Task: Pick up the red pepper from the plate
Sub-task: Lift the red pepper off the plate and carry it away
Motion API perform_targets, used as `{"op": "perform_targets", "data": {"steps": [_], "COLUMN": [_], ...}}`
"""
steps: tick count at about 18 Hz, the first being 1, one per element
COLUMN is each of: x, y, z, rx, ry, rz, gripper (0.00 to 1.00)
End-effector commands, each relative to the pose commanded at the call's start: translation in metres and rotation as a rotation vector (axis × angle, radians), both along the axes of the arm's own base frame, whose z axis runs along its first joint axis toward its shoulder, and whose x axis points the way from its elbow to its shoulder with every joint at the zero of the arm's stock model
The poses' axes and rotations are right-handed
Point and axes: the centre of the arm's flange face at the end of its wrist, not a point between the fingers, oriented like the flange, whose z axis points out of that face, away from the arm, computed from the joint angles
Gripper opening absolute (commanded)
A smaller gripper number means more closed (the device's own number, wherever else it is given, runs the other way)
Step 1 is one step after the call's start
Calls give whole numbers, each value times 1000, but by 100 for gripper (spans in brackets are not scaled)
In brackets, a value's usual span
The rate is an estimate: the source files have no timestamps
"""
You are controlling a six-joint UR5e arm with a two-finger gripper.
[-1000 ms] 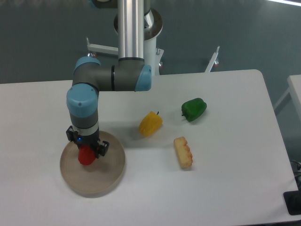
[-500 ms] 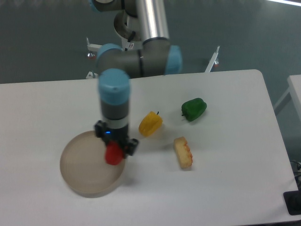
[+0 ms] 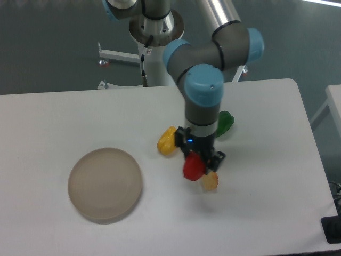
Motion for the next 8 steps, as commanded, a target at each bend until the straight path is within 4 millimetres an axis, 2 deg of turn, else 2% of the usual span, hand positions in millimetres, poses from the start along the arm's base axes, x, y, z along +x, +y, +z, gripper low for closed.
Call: {"op": "perform_targets", "data": {"steps": [3, 8], "x": [-8, -8], "y": [0, 0], "z": [-2, -3], "rx": [-3, -3], "ry": [13, 13], "rz": [-6, -6], "gripper": [51, 51]}}
